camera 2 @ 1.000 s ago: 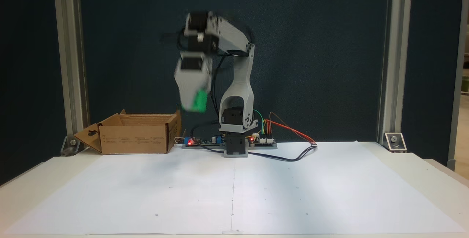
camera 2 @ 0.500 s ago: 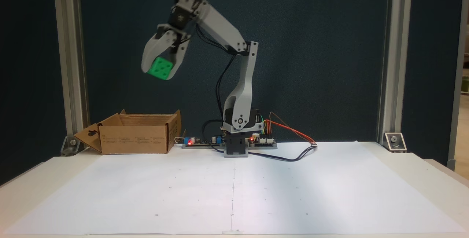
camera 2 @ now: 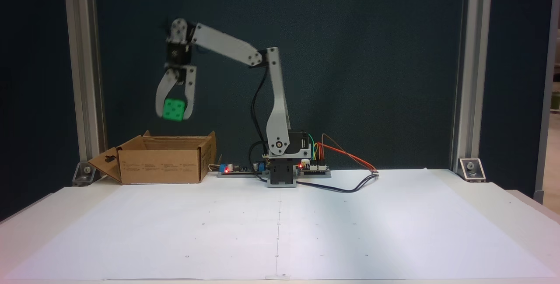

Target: Grasp a green dice and put it in the bin.

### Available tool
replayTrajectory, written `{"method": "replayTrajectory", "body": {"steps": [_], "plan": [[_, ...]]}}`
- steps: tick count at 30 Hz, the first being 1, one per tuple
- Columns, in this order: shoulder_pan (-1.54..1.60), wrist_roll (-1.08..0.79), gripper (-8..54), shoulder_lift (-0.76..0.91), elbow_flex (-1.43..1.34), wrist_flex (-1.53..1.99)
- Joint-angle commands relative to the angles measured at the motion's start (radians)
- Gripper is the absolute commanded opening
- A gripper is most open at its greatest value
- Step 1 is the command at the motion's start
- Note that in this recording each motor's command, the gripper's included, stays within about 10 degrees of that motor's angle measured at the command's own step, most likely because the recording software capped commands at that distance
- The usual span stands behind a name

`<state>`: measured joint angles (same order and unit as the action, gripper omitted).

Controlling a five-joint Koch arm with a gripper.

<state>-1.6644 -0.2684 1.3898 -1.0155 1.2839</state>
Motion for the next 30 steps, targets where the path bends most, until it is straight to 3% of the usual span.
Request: {"method": "replayTrajectory", "body": {"steps": [1, 10, 11, 13, 17, 20, 23, 30], "plan": [[-0.032, -0.046, 11.4, -0.043, 0.067, -0.080], [-0.115, -0.153, 11.4, -0.213, 0.067, -0.186], [-0.120, -0.153, 13.5, -0.222, 0.066, -0.183], [-0.123, -0.152, 31.9, -0.239, 0.066, -0.175], [-0.129, -0.152, 43.3, -0.255, 0.064, -0.170], [-0.129, -0.115, 43.5, -0.255, 0.066, -0.201], [-0.123, 0.043, 43.5, -0.247, 0.067, -0.281], [0.161, 0.250, 43.4, 0.006, 0.071, -0.299]]}}
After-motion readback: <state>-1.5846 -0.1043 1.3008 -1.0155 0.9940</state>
